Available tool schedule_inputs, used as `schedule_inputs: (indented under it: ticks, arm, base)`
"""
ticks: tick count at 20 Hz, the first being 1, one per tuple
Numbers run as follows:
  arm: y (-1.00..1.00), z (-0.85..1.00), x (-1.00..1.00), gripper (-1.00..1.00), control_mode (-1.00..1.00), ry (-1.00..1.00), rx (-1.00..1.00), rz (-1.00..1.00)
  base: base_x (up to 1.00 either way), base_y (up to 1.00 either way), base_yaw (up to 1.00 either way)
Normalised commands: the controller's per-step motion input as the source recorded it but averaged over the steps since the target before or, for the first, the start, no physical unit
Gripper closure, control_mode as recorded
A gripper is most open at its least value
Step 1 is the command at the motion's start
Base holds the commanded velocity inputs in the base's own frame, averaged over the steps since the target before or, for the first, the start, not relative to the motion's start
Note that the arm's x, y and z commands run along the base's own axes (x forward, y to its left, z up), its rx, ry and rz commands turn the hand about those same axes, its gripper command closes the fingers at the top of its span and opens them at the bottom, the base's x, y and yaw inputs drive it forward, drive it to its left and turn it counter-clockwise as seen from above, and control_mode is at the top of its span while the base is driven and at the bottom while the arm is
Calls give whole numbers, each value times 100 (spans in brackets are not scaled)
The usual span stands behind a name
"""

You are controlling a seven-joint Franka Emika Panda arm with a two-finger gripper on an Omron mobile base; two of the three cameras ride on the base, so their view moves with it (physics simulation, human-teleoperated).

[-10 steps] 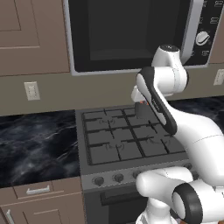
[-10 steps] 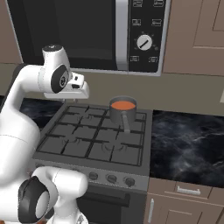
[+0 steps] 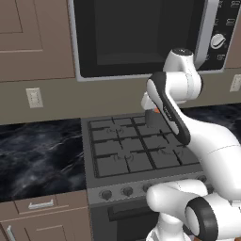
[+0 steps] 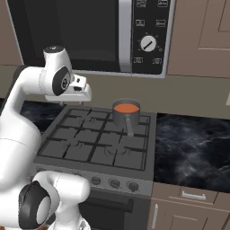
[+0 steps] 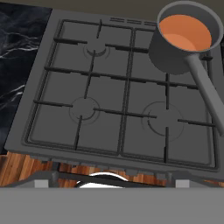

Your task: Wait until the marinara sauce is simmered to a deep red color and then turn off the stove.

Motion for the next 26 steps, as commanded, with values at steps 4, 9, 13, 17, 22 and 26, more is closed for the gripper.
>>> schedule_inputs:
  ticks: [4,9,13,17,22,26]
  arm:
    - [0,0,0,-100,100,0,0,0]
    - [0,0,0,-100,100,0,0,0]
    - [0,0,0,-100,100,0,0,0]
    - [0,0,0,-100,100,0,0,0]
    - [0,0,0,-100,100,0,0,0]
    - [0,0,0,-100,100,0,0,0]
  base:
    - [0,0,0]
    - [-2,-4,0]
    - [-47,-6,0]
    - [-73,-1,-2]
    - [-64,31,-3]
    - [-9,77,0]
